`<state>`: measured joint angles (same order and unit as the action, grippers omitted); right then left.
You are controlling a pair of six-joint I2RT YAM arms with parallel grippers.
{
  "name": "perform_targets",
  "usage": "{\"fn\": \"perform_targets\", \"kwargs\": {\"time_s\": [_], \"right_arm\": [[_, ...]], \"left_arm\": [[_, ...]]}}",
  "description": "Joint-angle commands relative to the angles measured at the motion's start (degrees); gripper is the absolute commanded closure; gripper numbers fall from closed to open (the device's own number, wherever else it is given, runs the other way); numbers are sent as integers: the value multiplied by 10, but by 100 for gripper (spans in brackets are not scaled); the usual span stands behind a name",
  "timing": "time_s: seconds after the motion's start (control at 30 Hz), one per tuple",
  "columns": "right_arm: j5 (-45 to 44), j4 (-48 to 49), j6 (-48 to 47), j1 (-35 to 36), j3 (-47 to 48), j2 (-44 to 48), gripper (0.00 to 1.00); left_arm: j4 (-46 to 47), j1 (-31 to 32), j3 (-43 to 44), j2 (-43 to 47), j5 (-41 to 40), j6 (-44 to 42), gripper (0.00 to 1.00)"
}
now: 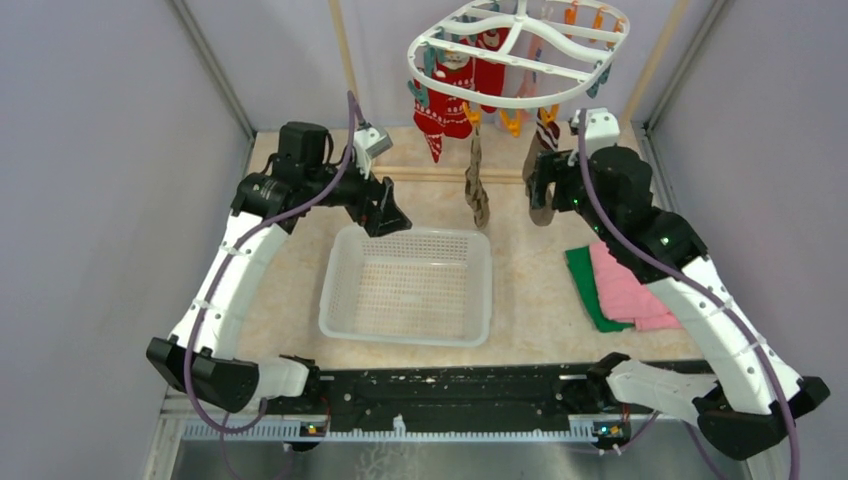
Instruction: Remove the socks clipped to the hanger
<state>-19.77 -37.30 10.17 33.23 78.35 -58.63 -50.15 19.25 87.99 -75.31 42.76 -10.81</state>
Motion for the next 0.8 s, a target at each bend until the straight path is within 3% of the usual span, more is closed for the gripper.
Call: {"fn": "perform_targets", "kwargs": {"time_s": [0.0, 0.33, 0.53, 0.77], "right_arm": [[67, 75, -43, -4, 9, -28, 28], [117, 103, -43, -4, 14, -61, 97], [219, 111, 12, 1, 6, -68, 100], [239, 118, 47, 81, 20, -79, 100]], "left_arm": [[-3, 2, 6, 29, 28, -4, 1], [-8, 2, -3, 44, 50, -12, 1], [-5, 2, -8, 54, 86, -17, 1], [-4, 2, 0, 50, 107, -16, 1]]}}
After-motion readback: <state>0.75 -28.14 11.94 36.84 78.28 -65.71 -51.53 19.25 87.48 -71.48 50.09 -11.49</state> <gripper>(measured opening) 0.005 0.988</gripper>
